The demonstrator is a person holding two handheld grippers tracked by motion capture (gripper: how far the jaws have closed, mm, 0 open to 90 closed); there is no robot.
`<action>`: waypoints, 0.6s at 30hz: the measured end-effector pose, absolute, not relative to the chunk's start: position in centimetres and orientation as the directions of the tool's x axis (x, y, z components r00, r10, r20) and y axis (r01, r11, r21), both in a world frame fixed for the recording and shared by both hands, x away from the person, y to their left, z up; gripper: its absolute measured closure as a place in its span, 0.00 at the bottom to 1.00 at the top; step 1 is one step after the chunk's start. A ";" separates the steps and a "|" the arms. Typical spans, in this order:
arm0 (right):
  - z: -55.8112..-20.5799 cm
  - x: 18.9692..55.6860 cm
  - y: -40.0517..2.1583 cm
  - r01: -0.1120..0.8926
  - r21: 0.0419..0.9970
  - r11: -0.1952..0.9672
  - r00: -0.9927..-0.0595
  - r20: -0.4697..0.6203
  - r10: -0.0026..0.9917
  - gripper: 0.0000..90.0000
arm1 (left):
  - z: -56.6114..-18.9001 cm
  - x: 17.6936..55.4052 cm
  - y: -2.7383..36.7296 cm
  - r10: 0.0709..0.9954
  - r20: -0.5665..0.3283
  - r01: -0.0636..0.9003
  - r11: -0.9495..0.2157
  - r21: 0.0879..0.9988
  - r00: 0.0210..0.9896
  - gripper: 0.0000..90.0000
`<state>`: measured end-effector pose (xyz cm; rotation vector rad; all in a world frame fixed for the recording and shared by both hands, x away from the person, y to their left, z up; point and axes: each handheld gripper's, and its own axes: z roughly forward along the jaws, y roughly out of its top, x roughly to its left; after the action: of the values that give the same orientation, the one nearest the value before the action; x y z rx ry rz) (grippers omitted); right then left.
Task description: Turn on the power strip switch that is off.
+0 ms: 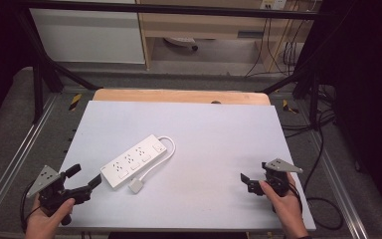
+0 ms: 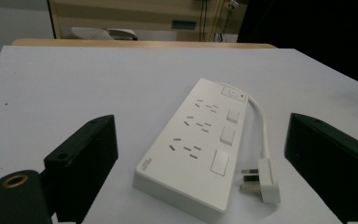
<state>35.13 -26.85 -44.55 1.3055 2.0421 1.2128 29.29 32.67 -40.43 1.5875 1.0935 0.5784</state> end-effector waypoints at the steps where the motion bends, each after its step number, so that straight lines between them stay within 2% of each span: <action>1: -44.6 35.1 -26.9 0.505 0.845 0.177 -0.467 0.095 0.879 0.04 | -40.4 29.3 32.7 0.872 -0.169 0.350 -0.003 0.937 0.460 0.10; 6: -44.5 35.1 -26.9 0.504 0.846 0.176 -0.466 0.095 0.880 0.04 | -40.0 29.3 32.7 0.874 -0.169 0.325 0.013 0.946 0.456 0.11; 18: -44.5 35.1 -27.0 0.506 0.846 0.167 -0.458 0.099 0.884 0.04 | -38.8 29.7 32.3 0.869 -0.159 0.332 -0.006 0.943 0.468 0.16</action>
<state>35.14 -27.01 -44.47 1.3138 2.0317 1.2139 29.69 32.35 -38.82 1.5783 1.0736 0.5898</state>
